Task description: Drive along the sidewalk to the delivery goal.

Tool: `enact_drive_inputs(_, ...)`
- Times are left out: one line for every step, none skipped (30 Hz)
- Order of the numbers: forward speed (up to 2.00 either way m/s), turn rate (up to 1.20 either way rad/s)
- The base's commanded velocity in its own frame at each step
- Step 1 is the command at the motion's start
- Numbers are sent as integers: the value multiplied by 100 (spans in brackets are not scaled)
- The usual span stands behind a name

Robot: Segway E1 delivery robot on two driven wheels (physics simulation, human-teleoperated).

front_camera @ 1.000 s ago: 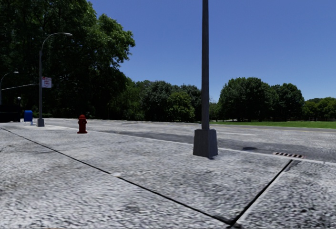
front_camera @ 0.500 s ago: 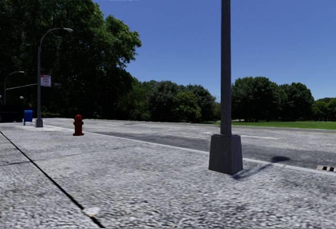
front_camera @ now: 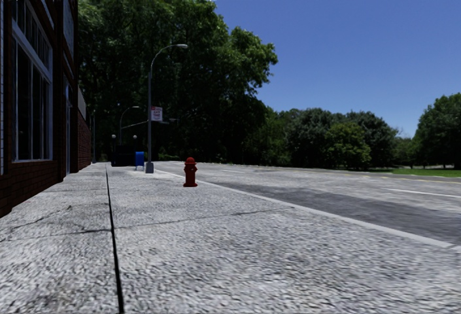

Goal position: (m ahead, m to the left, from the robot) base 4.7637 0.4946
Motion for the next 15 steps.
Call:
enact_drive_inputs(187,75)
enact_drive_inputs(187,75)
enact_drive_inputs(187,75)
enact_drive_inputs(187,74)
enact_drive_inputs(187,74)
enact_drive_inputs(187,74)
enact_drive_inputs(187,74)
enact_drive_inputs(187,74)
enact_drive_inputs(187,72)
enact_drive_inputs(187,54)
enact_drive_inputs(187,43)
enact_drive_inputs(187,0)
enact_drive_inputs(187,0)
enact_drive_inputs(187,0)
enact_drive_inputs(187,0)
